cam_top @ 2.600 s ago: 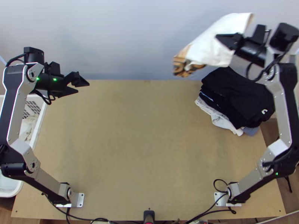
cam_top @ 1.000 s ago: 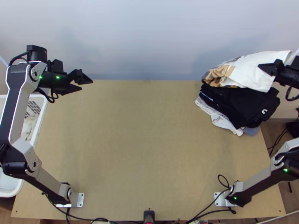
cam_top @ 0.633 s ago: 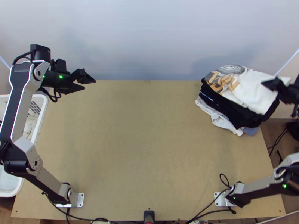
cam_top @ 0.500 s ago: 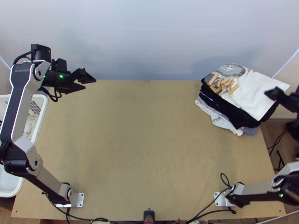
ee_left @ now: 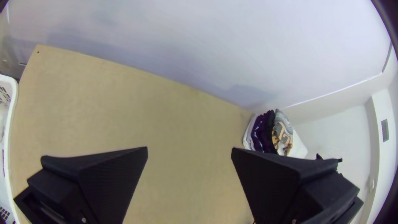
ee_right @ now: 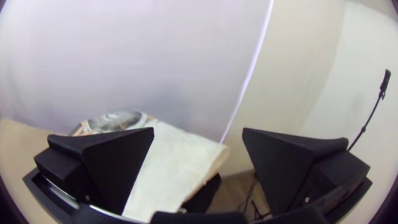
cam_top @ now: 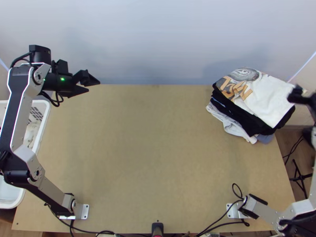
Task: Fold the t-shirt
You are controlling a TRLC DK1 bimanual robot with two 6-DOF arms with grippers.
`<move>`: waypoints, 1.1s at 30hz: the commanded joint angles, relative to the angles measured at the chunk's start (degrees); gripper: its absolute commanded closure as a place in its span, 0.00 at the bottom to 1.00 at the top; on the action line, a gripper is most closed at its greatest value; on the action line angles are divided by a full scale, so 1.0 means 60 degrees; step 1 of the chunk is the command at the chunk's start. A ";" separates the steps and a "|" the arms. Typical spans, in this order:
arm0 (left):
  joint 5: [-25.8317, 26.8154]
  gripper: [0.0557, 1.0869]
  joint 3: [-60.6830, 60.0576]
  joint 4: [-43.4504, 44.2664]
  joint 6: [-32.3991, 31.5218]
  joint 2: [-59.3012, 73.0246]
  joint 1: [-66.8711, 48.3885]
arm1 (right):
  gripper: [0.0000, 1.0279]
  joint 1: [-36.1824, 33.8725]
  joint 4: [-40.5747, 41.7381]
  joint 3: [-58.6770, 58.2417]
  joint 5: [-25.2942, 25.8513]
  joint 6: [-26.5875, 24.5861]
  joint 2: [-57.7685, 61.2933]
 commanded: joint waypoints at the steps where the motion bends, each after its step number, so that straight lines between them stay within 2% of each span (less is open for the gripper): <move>1: -0.0134 0.05 0.0213 0.0002 -0.0091 -0.0027 0.0173 | 0.04 0.2725 0.3041 -0.0289 0.1582 -0.0153 0.0489; 6: -0.0222 0.05 0.0492 -0.0217 -0.0077 -0.0115 0.0320 | 0.04 0.2754 0.5268 -0.1021 0.1772 0.0184 0.2408; 14: -0.0618 0.05 0.1180 -0.0716 -0.0121 -0.0013 0.0466 | 0.04 0.1860 1.0336 -0.4053 0.2226 0.0169 0.4591; 19: -0.0955 0.05 0.1312 -0.0862 -0.0003 0.0193 0.0452 | 0.04 0.1787 1.2504 -0.5064 0.2563 0.0169 0.5792; 21: -0.0984 0.05 0.1312 -0.0906 -0.0003 0.0193 0.0422 | 0.04 0.1758 1.2973 -0.5225 0.2651 0.0169 0.6187; 28: -0.0969 0.05 0.1297 -0.1023 -0.0033 0.0119 0.0247 | 0.04 0.1772 1.3002 -0.5240 0.2739 0.0184 0.6598; 33: -0.0984 0.05 0.1312 -0.1008 -0.0047 0.0031 0.0173 | 0.04 0.1655 1.2855 -0.4844 0.2754 -0.0197 0.4986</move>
